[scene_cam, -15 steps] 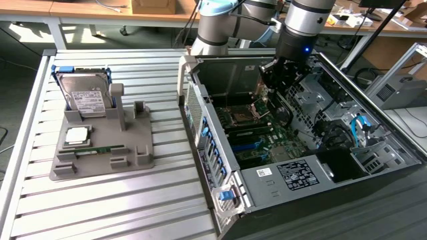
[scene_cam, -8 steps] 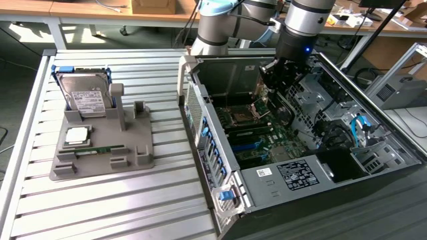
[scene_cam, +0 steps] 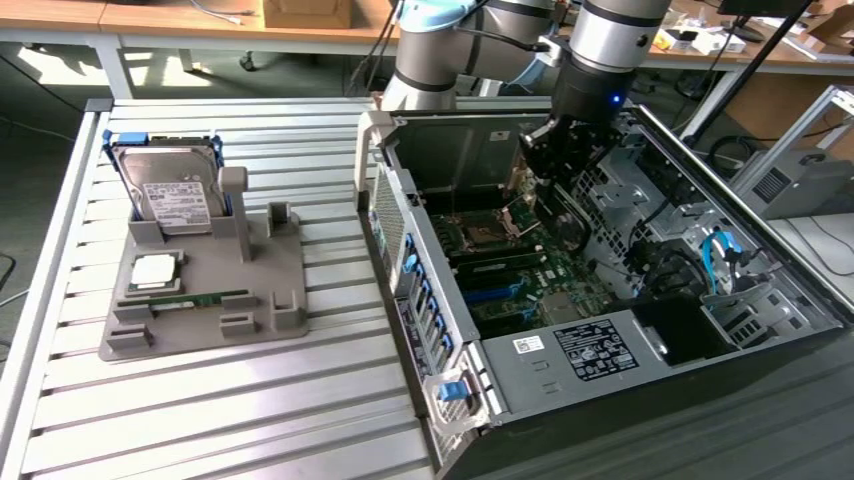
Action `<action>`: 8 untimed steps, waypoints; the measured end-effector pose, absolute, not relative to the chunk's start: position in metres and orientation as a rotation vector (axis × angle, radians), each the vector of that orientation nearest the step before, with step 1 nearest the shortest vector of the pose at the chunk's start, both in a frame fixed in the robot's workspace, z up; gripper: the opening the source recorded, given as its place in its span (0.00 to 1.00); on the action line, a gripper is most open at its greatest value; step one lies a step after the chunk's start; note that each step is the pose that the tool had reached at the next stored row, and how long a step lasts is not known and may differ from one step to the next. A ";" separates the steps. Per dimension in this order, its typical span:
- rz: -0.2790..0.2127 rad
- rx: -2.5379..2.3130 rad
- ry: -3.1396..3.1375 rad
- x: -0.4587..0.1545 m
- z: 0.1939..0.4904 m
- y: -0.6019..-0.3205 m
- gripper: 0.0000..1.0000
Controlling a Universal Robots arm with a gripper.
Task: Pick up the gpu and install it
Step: 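Insert the gpu into the slot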
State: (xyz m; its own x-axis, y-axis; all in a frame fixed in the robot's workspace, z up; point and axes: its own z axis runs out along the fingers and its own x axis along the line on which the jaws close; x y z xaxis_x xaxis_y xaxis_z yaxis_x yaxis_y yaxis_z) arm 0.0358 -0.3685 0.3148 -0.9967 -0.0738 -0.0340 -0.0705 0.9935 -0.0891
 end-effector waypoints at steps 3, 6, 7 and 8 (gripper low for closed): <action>-0.136 -0.133 3.098 0.036 0.315 -0.369 0.27; -0.136 -0.161 3.096 0.036 0.315 -0.369 0.27; -0.135 -0.175 3.095 0.036 0.315 -0.369 0.27; -0.135 -0.191 3.093 0.036 0.315 -0.369 0.27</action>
